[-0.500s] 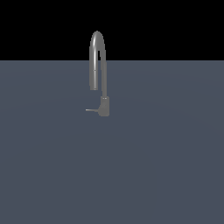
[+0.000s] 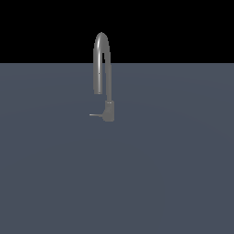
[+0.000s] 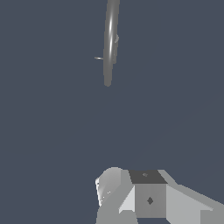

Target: Turn on the faucet by rotating a designated handle.

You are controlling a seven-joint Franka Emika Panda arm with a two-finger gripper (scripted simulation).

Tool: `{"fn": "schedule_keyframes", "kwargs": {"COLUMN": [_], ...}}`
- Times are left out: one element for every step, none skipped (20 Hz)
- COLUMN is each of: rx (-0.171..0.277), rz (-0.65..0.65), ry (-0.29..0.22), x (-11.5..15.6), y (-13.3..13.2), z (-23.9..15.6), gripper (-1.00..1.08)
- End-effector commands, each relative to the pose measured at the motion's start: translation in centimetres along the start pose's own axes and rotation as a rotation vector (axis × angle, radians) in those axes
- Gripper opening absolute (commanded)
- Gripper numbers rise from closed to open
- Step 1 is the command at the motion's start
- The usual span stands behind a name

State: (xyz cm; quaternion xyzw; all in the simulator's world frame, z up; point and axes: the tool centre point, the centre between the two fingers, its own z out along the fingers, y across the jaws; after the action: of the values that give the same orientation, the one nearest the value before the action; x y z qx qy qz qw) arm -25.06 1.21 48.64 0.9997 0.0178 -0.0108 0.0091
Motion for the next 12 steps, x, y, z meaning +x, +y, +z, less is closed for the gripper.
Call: {"fn": "schedule_keyframes", "kwargs": {"rx": [-0.037,-0.056,-0.077,-0.099,-0.123,-0.148,-0.174,-0.202,-0.231,-0.261,-0.292,-0.323], "rz": [-0.039,-0.058,-0.079,-0.102,-0.126,-0.152,-0.179,-0.207,-0.236,-0.267,-0.299,-0.331], "ry": [-0.002,-0.003,-0.004,-0.005,-0.006,-0.007,-0.008,-0.010,-0.011,-0.012,-0.014,-0.015], "x": [0.7,1.1,1.5,1.9,2.3,2.8,3.3,3.8,4.3,4.8,5.3,5.8], "y": [-0.3,-0.5,-0.7,-0.9,-1.1,-1.3,-1.5,-1.8,-2.1,-2.4,-2.7,-3.0], "z": [0.4,0.7,0.9,1.2,1.4,1.8,2.1,2.4,2.8,3.2,3.7,4.1], "gripper": [-1.00,-1.00,-1.00,-1.00,-1.00,-1.00,-1.00,-1.00,-1.00,-1.00,-1.00,-1.00]}}
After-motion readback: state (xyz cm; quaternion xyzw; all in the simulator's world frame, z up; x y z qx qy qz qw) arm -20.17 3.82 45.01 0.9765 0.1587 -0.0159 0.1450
